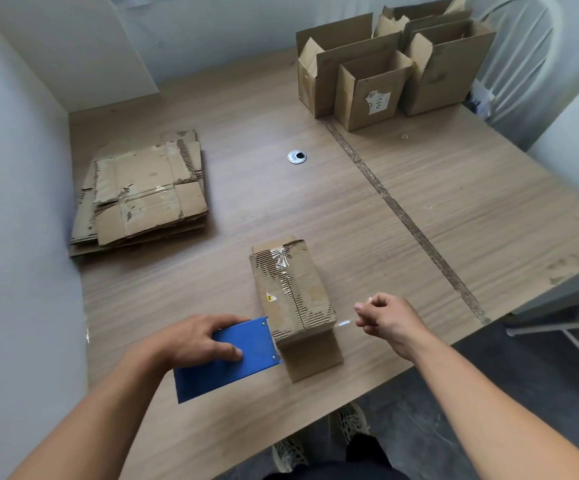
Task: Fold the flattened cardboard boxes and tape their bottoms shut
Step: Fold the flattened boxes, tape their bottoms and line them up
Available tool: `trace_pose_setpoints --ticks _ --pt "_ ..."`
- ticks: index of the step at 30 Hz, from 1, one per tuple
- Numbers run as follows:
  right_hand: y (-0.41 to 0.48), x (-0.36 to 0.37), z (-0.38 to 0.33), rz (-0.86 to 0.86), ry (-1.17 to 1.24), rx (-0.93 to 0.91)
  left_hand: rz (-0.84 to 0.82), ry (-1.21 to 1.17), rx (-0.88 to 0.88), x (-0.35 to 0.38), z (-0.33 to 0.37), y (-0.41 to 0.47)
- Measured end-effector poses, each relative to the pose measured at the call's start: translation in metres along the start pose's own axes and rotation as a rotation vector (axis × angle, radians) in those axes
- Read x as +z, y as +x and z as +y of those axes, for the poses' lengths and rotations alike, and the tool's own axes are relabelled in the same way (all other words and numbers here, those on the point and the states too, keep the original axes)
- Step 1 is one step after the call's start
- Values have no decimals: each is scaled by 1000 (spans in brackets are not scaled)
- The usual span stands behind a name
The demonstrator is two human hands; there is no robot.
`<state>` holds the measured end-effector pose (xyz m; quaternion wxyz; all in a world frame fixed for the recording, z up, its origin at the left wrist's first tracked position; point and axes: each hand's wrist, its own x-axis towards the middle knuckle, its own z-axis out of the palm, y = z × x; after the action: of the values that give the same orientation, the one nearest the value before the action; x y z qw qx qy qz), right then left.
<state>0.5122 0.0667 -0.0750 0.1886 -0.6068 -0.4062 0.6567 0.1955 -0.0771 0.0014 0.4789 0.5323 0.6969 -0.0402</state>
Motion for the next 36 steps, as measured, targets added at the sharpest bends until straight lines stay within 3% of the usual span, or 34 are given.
trace_pose_setpoints --ticks 7,16,20,26,29,33,36 --pt "10 12 11 11 -127 46 -36 -91 -96 11 -2 9" --pt "20 31 32 31 -228 167 34 -85 -135 27 0 20" --pt "23 35 36 49 -507 135 11 -44 -168 23 1 25" --pt "19 33 27 69 -632 50 -10 -12 -182 20 3 28" --pt "19 34 28 117 -622 16 -12 10 -185 19 3 29" --pt "15 38 31 49 -697 -177 -15 27 -199 19 2 29" --pt "11 41 37 -17 -587 -153 -8 30 -209 20 1 29"
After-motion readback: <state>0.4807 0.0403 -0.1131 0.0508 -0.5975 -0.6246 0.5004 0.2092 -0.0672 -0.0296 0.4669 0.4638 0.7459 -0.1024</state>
